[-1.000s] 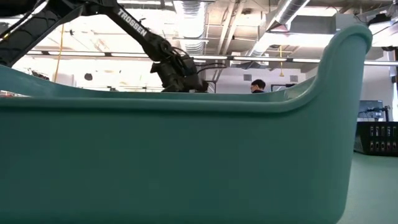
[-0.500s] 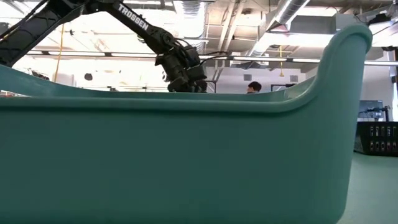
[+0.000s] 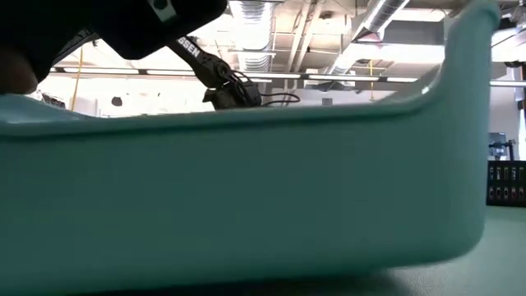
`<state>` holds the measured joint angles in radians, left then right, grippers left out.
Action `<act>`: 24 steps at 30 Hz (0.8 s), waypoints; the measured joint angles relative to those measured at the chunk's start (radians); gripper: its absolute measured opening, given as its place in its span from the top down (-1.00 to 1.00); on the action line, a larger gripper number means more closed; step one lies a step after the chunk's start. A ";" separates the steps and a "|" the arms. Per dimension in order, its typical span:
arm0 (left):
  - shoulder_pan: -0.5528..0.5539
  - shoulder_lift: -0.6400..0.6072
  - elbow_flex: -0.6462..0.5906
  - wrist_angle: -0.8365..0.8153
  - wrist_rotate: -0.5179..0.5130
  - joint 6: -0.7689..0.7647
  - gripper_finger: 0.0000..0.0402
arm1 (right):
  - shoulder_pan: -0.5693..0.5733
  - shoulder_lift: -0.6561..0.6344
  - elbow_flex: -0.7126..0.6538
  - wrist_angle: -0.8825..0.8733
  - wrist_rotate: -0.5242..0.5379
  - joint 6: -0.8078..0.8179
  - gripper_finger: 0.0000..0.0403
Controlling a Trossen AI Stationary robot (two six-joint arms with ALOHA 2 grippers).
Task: Sort crayons
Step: Put the purple crayon into the black bin
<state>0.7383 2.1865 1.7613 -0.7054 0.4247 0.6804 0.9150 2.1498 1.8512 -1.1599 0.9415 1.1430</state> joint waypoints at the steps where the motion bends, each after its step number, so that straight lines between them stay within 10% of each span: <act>1: 0.000 0.002 0.000 -0.001 -0.007 -0.008 0.43 | 0.000 0.000 -0.016 0.001 -0.003 0.016 0.37; 15: -0.017 0.002 0.128 -0.133 0.114 -0.007 0.43 | -0.026 0.000 -0.046 -0.065 0.004 0.034 0.37; 24: -0.113 0.000 0.230 -0.373 0.006 0.039 0.43 | -0.134 -0.003 -0.072 -0.355 0.010 0.027 0.37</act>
<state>0.6255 2.1862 1.9914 -1.0781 0.4304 0.7190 0.7815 2.1471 1.7796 -1.5150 0.9513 1.1703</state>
